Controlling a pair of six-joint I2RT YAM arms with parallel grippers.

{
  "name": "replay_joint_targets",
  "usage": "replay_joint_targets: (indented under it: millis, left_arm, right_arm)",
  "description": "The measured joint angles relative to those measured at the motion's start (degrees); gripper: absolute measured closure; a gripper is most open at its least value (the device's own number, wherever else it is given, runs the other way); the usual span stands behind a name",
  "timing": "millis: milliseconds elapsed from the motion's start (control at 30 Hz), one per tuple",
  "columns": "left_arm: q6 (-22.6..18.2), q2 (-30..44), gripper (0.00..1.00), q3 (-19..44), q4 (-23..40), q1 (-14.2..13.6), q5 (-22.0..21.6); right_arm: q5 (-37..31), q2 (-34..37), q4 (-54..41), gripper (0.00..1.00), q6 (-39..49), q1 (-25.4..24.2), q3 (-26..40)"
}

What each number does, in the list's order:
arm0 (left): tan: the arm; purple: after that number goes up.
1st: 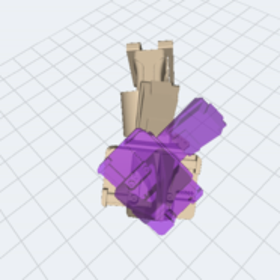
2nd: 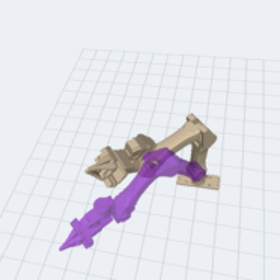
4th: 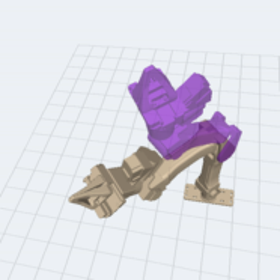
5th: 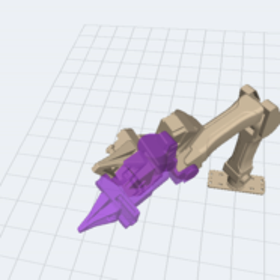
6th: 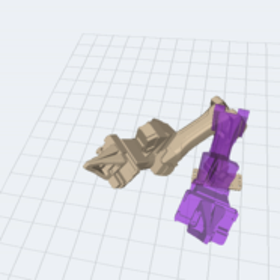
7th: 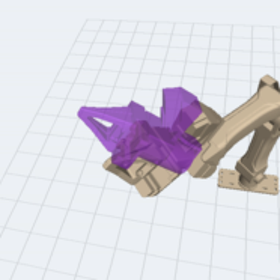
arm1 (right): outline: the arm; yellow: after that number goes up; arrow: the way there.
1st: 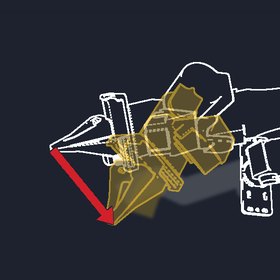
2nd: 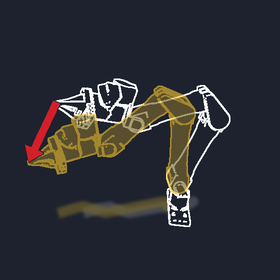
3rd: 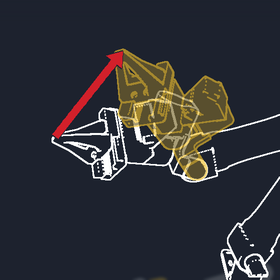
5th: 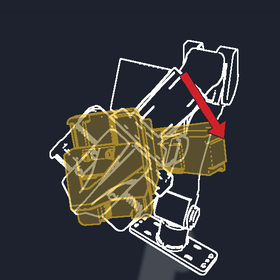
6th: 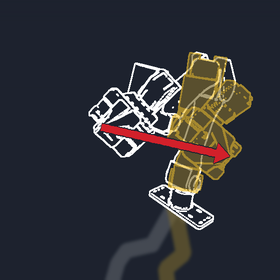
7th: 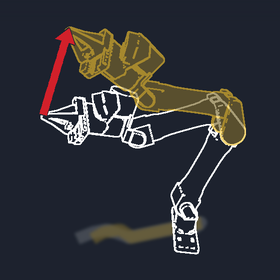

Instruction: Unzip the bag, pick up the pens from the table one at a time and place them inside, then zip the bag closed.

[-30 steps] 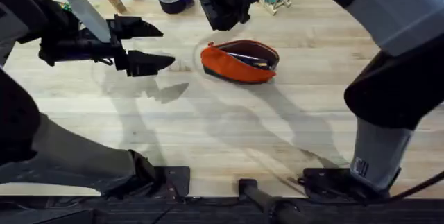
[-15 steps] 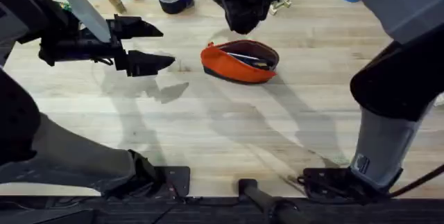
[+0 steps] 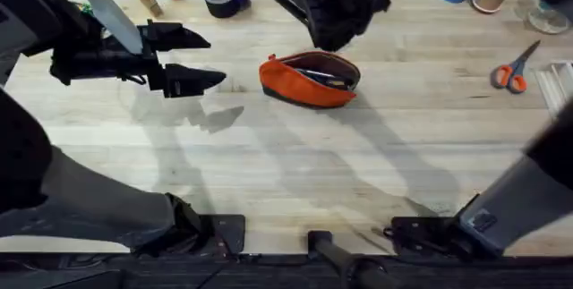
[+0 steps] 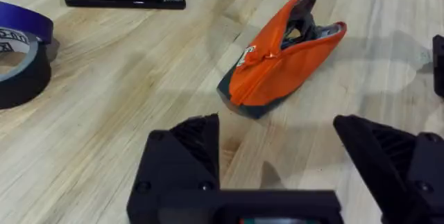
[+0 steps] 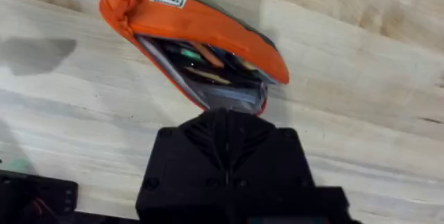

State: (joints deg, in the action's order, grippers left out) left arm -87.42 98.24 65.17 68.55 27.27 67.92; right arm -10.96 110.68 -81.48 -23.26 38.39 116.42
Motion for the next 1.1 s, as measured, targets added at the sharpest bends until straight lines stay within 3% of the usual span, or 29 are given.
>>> replay_joint_targets:
  millis: [200,533,567,733,767,833,1100]
  left_arm:
    - [0.03,0.00,0.008,0.00,0.00,0.00,0.01]
    - [0.22,0.00,0.007,0.00,0.00,0.00,0.00]
    - [0.22,0.00,0.007,0.00,0.00,0.00,0.00]
    - [0.22,0.00,0.008,0.00,0.00,0.00,0.00]
    - [0.22,0.00,0.008,0.00,0.00,0.00,0.00]
    - [0.22,0.00,0.008,0.00,0.00,0.00,0.00]
    - [0.22,0.00,0.008,0.00,0.00,0.00,0.00]
  right_arm:
    - [0.18,-7.92,4.87,0.968,-0.58,-0.11,-10.72]
    - [0.31,-8.70,5.24,0.967,-0.25,-0.11,-11.74]
    - [0.34,-8.70,5.24,0.885,-0.31,-0.11,-11.76]
    - [0.46,-8.70,5.24,0.156,0.15,-0.11,-11.87]
    - [0.48,-8.70,5.24,0.050,0.46,-0.11,-11.87]
    - [0.48,-8.70,5.24,0.010,0.56,-0.11,-11.87]
    - [0.48,-8.70,5.26,0.006,0.60,-0.11,-11.87]
